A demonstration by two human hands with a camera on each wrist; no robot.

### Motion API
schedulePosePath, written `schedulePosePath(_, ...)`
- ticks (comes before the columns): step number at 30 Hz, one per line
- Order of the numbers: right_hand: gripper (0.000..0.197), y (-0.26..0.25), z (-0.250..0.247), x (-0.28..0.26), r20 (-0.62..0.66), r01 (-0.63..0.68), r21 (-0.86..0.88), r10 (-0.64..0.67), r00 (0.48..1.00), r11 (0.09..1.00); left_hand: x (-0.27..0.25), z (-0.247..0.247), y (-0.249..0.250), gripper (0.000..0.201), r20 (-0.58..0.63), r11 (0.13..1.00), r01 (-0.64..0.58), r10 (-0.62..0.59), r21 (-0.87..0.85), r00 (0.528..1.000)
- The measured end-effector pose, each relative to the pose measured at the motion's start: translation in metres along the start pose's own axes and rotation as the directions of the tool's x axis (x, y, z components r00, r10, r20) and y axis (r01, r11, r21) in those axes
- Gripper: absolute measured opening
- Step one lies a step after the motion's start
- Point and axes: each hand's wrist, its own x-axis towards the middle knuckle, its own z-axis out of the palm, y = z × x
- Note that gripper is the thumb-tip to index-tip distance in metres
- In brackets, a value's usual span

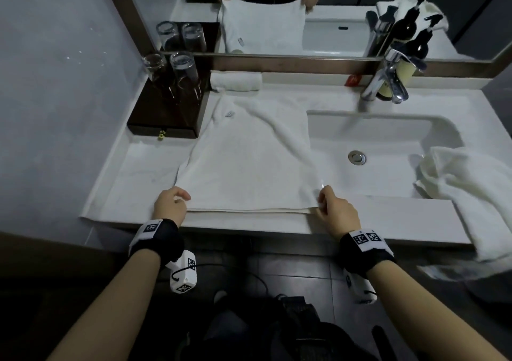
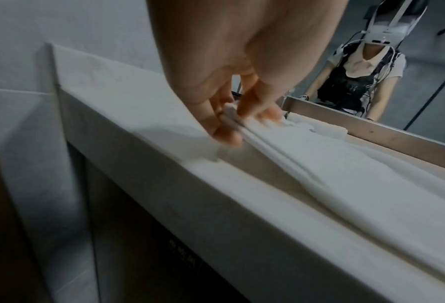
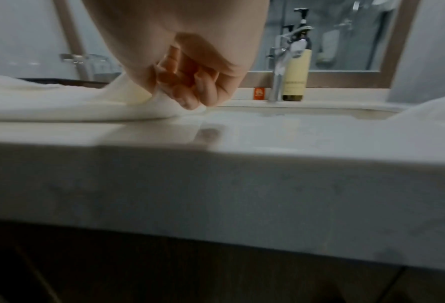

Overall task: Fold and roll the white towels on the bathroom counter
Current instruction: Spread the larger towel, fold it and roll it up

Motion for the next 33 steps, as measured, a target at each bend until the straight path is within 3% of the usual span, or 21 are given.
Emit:
schedulePosePath(3,0.018,0.004,0.003,-0.01,0.039,0.056,-0.001,-0.056,0.998,0.998,-0.01,0.001,-0.005,0.018,0.065,1.0,0.015,-0.013,-0.025,0.998)
schedulePosePath(5,0.019,0.011,0.0,-0.014,0.085,0.044,-0.028,-0.041,0.996,0.999,-0.015,-0.002,-0.01,0.021,0.025,0.999,0.025,-0.026,0.029,0.999)
schedulePosePath(9,0.025,0.02,-0.005,-0.021,0.252,0.186,-0.171,-0.139,0.958,0.968,-0.023,-0.002,-0.012,0.031,0.007,0.982,-0.016,0.015,0.187,1.0)
schedulePosePath(12,0.023,0.021,-0.01,-0.021,0.172,0.263,-0.17,-0.235,0.957,0.95,-0.024,0.001,-0.008,0.033,0.034,0.944,-0.016,0.005,0.328,0.999)
schedulePosePath(15,0.022,0.017,-0.012,-0.014,0.014,0.398,-0.124,-0.399,0.917,0.909,-0.021,0.002,-0.004,0.026,0.022,0.929,-0.019,0.011,0.369,1.0)
schedulePosePath(17,0.035,0.009,-0.008,-0.007,-0.043,0.431,-0.136,-0.44,0.897,0.892,-0.022,0.006,-0.002,0.019,0.028,0.917,-0.018,0.007,0.4,1.0)
schedulePosePath(21,0.053,0.01,0.002,0.0,0.171,0.36,-0.245,-0.326,0.93,0.9,-0.021,0.007,-0.004,0.018,0.069,0.87,-0.008,-0.03,0.494,0.997)
schedulePosePath(23,0.057,0.023,0.0,0.0,0.212,0.309,-0.289,-0.254,0.944,0.906,-0.016,0.002,-0.006,0.019,0.108,0.855,-0.017,-0.046,0.519,0.993)
schedulePosePath(26,0.056,0.032,-0.01,0.005,0.144,0.226,-0.309,-0.189,0.971,0.924,-0.005,-0.007,0.003,0.018,0.075,0.851,0.015,-0.063,0.526,0.995)
schedulePosePath(28,0.046,0.026,-0.018,0.013,0.04,0.233,-0.266,-0.231,0.972,0.935,0.006,-0.01,0.014,0.026,0.031,0.862,0.024,-0.046,0.507,0.998)
schedulePosePath(31,0.054,0.002,-0.029,0.033,-0.069,0.266,-0.159,-0.279,0.958,0.951,0.025,-0.01,0.038,0.032,0.017,0.886,-0.046,0.043,0.462,0.999)
schedulePosePath(33,0.044,-0.017,-0.03,0.049,-0.059,0.266,-0.13,-0.275,0.96,0.955,0.041,-0.006,0.053,0.034,0.058,0.885,-0.114,0.098,0.451,0.994)
